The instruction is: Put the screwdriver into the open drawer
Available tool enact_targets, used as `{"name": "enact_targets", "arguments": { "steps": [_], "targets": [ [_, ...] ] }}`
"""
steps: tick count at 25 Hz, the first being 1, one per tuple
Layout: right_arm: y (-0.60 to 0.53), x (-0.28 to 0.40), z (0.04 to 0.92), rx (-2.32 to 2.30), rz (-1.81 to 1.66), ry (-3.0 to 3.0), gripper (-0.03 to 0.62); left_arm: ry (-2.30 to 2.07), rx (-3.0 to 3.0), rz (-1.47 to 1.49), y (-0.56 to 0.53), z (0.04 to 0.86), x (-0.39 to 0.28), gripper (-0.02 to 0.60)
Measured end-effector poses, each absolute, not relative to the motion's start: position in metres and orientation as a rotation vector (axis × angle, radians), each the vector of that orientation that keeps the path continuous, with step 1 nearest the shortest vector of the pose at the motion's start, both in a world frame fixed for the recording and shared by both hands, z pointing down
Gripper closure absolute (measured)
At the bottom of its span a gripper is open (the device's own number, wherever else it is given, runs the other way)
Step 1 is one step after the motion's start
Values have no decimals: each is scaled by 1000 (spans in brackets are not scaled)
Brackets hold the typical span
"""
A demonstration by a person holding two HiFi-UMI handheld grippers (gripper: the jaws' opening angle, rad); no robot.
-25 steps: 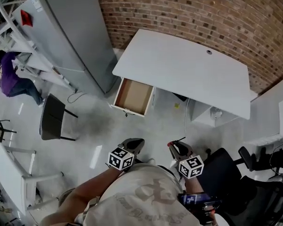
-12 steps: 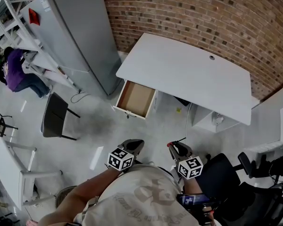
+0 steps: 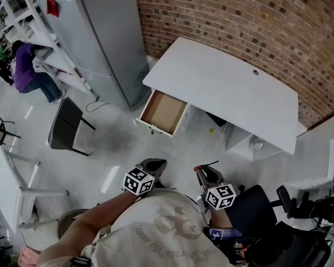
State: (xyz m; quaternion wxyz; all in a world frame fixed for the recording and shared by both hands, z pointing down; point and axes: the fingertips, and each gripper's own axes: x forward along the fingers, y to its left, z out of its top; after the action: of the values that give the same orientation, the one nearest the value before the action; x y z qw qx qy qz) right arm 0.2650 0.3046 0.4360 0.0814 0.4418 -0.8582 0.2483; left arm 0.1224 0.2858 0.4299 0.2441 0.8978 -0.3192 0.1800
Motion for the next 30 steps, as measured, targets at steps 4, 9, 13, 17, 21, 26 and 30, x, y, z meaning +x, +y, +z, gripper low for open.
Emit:
{"name": "enact_targets", "arguments": {
  "steps": [4, 9, 13, 17, 21, 26, 30],
  "targets": [
    [304, 257, 437, 1295, 759, -2581, 491, -882, 2453, 496, 286, 429, 120, 561],
    [299, 252, 444, 1247, 771, -2576, 491, -908, 2433, 490, 281, 430, 112, 561],
    [290, 249, 447, 1221, 764, -2573, 491, -931, 2413, 481, 273, 436, 105, 561],
    [279, 250, 448, 1225, 769, -2560, 490, -899, 2418, 485, 262, 440, 111, 561],
    [265, 247, 447, 1228, 764, -2547, 491, -866, 2435, 476, 243, 440, 117, 561],
    [243, 244, 447, 1246, 770, -2537, 491, -843, 2442, 473, 218, 441, 116, 561],
    [226, 240, 448, 1253, 784, -2525, 491, -844, 2433, 471, 196, 443, 109, 561]
  ]
}}
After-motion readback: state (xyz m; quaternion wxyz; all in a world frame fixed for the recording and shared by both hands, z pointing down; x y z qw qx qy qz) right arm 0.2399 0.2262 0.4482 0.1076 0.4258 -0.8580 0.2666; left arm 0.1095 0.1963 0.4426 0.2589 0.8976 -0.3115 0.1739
